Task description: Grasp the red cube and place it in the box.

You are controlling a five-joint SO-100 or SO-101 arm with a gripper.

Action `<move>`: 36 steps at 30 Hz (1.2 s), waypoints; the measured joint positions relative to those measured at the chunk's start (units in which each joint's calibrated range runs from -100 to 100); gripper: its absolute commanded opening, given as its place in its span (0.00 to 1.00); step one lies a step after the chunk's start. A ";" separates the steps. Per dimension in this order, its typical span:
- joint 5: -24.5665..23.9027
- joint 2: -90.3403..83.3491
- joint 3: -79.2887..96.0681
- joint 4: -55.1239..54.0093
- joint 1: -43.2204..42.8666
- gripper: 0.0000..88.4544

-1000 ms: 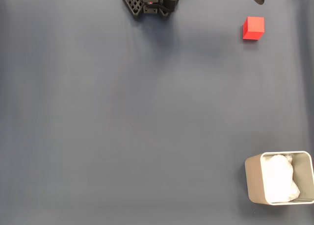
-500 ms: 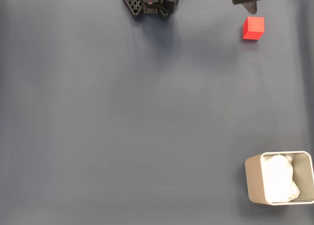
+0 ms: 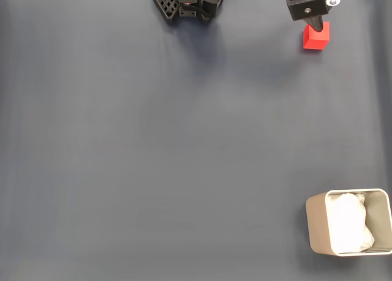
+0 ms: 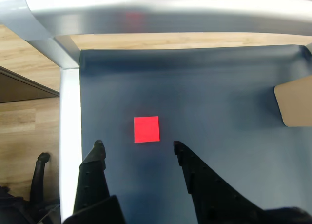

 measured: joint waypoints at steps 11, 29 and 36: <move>0.15 3.91 4.25 -6.36 0.07 0.41; 0.34 10.94 5.97 -15.19 0.07 0.43; 0.34 11.90 7.23 -17.82 0.07 0.43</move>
